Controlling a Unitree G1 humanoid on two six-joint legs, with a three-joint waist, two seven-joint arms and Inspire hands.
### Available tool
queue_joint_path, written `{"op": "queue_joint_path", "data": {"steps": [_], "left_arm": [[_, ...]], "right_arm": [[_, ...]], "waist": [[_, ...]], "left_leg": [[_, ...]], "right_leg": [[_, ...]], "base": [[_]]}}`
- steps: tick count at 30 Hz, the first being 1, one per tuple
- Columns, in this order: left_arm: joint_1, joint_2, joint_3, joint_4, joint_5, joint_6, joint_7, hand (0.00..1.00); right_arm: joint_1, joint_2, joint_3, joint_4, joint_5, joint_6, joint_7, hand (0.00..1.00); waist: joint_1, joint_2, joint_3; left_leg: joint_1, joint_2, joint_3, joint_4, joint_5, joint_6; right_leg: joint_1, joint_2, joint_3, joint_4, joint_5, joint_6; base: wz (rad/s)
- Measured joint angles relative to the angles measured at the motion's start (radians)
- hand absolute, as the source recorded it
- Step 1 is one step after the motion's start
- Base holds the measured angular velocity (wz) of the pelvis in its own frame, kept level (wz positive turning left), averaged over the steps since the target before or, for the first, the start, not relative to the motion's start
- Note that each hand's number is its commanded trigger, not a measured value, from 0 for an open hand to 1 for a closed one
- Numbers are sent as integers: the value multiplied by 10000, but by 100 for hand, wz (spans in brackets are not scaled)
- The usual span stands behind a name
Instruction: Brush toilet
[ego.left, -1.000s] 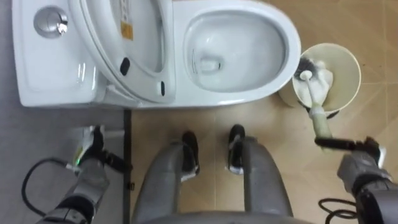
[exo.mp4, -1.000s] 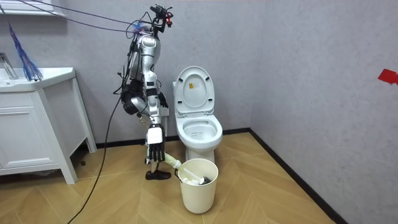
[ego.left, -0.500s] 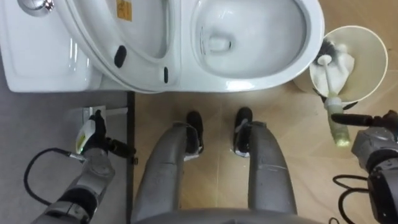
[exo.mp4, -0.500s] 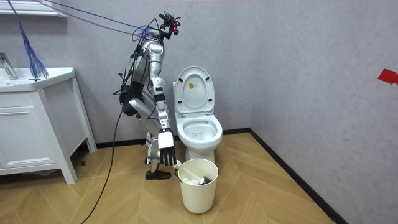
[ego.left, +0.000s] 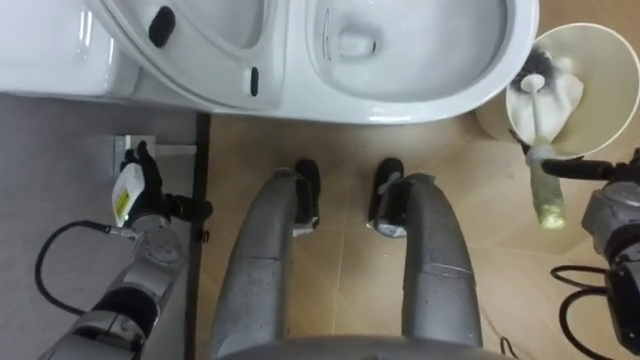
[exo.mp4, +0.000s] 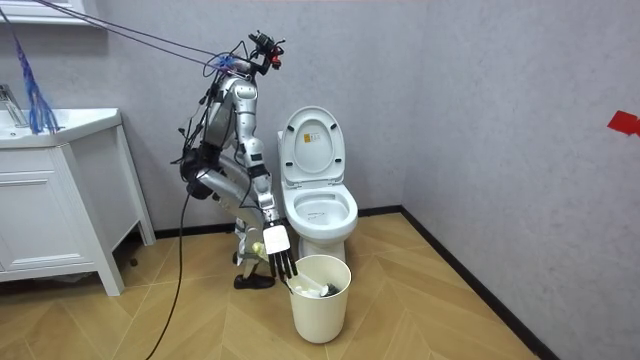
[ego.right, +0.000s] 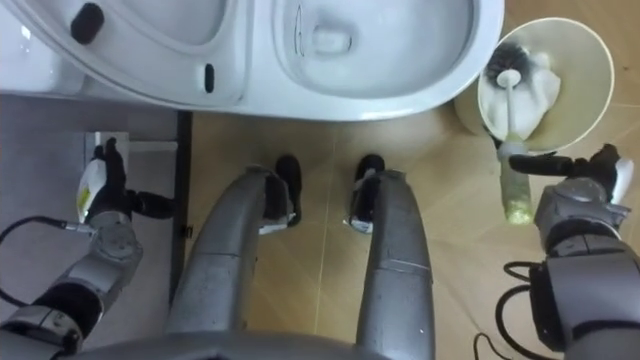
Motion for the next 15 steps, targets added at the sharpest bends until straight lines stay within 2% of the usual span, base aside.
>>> {"op": "queue_joint_path", "data": {"steps": [5,15], "left_arm": [[-101,244,-3,-22,-14,-203,157,0],[-191,303,39,-22,-22,-329,185,0]], "right_arm": [[-137,4,300,124,17,17,431,0],[-334,2,928,244,456,31,1429,0]], "waist": [[-49,16,18],[19,38,37]], "left_leg": [[-581,8,-245,302,-99,-189],[-898,-9,-381,305,-97,-210]], "right_leg": [[-467,5,-174,290,-78,-276],[-836,8,-200,393,-94,-408]], "base": [[7],[1]]}}
